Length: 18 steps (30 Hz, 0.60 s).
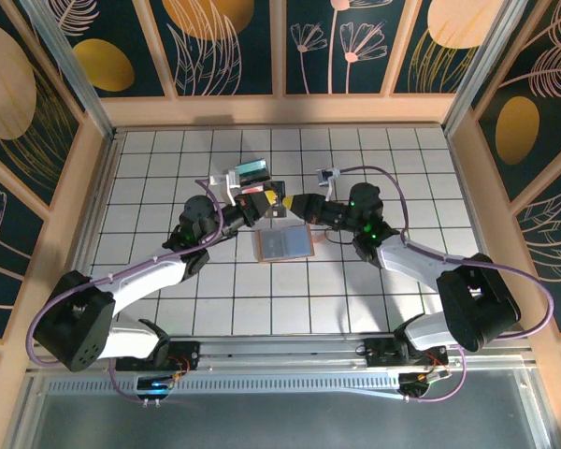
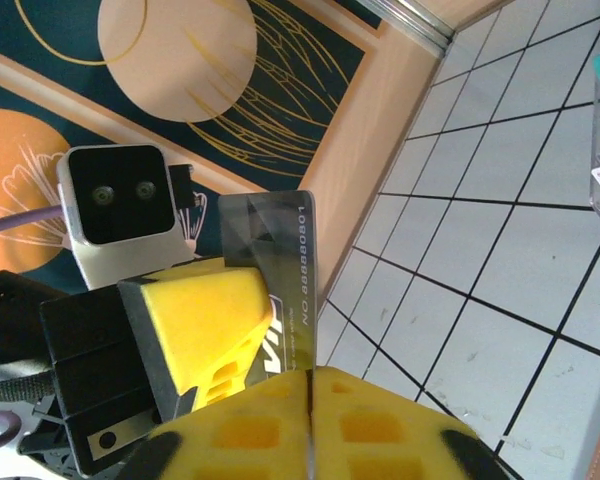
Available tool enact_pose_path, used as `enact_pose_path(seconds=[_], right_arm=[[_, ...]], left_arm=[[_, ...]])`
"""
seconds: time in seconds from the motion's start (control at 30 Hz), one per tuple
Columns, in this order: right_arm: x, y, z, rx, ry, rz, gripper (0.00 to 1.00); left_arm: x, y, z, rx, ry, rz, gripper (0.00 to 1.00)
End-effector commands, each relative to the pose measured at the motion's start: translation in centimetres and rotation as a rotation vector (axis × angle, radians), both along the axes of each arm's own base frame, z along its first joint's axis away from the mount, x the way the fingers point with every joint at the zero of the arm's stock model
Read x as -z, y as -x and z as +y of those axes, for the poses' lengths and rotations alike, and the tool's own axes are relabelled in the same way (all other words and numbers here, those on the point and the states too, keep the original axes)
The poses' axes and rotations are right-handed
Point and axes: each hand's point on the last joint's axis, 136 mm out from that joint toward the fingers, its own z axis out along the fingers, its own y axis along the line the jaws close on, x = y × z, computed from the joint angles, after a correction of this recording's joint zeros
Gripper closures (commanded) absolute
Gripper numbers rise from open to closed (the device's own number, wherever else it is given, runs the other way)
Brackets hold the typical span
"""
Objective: Take the credit cards out of the card holder
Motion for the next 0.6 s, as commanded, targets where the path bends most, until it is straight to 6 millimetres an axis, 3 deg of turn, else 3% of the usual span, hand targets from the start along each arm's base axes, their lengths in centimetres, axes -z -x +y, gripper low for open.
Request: enact_pose_path(seconds=[0.0, 0.1, 0.33, 0.47, 0.57], right_arm=[[-1.8, 0.3, 0.0, -0.006, 0.004, -0.079, 0.71], [-1.7, -0.9, -1.4, 0.057, 0.050, -0.081, 0.59], [-1.5, -1.7, -3.3, 0.171, 0.165, -0.103, 0.50], [-1.2, -2.2, -4.3, 0.237, 0.218, -0.096, 0.43], [-0.8, -2.5, -5.2, 0.286, 0.262, -0.083, 0.41]], left_arm=[[-0.8, -0.3, 0.3, -0.009, -0.099, -0.075, 1.00], [-1.0, -0.5, 0.7, -0.018, -0.227, -0.145, 1.00], [-1.0, -2.6, 2.4, 0.002, -0.530, -0.311, 1.00], [0.4, -5.5, 3.9, 0.009, -0.699, -0.365, 1.00], [0.1, -7.9, 4.4, 0.030, -0.764, -0.411, 1.00]])
